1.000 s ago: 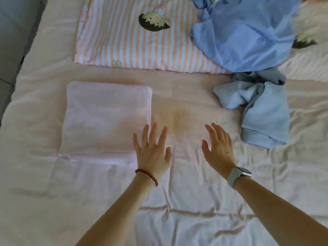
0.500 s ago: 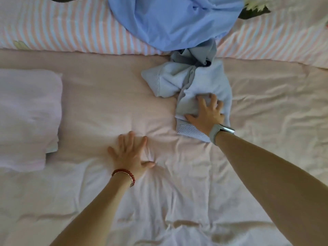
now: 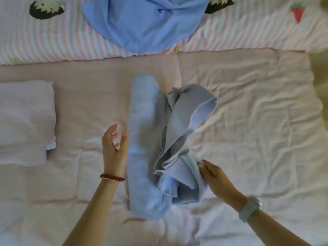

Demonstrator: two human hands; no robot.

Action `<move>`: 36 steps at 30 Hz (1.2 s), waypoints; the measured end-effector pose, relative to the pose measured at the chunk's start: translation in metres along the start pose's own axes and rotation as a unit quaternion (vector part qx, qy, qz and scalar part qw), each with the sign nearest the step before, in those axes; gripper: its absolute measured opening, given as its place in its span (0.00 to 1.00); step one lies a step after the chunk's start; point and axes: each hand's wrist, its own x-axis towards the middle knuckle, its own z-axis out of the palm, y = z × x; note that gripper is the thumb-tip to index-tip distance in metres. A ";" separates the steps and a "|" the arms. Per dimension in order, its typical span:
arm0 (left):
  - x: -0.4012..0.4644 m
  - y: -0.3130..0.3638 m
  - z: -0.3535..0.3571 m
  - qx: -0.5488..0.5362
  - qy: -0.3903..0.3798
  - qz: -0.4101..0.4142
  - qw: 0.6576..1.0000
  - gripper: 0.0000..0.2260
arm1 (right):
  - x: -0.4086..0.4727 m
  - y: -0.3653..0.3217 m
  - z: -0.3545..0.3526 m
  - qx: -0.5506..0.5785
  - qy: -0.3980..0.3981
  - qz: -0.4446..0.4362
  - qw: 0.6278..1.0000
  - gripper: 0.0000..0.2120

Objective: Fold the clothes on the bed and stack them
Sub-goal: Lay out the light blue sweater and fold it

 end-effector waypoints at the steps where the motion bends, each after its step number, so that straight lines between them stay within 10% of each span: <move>1: -0.008 0.000 0.006 0.005 -0.037 -0.002 0.999 0.18 | -0.011 0.011 -0.004 0.087 0.055 0.053 0.993 0.15; 5: -0.027 -0.010 0.038 0.243 -0.194 0.122 0.943 0.35 | -0.020 0.030 -0.024 0.302 0.323 0.168 0.881 0.13; 8: -0.037 -0.027 0.056 0.436 -0.290 0.137 0.841 0.32 | -0.018 0.032 -0.024 0.188 0.395 0.170 0.883 0.12; 11: -0.042 -0.029 0.061 0.378 -0.258 0.163 0.874 0.17 | -0.022 0.021 -0.009 -0.003 0.418 0.095 0.903 0.19; 17: -0.059 -0.011 0.010 -0.017 -0.137 -0.004 0.990 0.12 | -0.018 -0.001 0.024 -0.374 0.150 -0.077 0.912 0.24; 23: -0.046 -0.044 -0.093 0.078 0.127 -0.106 0.983 0.11 | -0.024 -0.019 0.066 -0.365 0.130 -0.194 0.901 0.23; 34: -0.034 -0.079 -0.127 0.025 0.052 -0.184 0.981 0.09 | 0.066 -0.082 0.134 -0.578 -0.067 -0.257 0.772 0.31; 36: -0.038 -0.087 -0.126 0.003 0.070 -0.260 0.963 0.25 | 0.077 -0.093 0.145 -0.623 -0.058 -0.310 0.715 0.33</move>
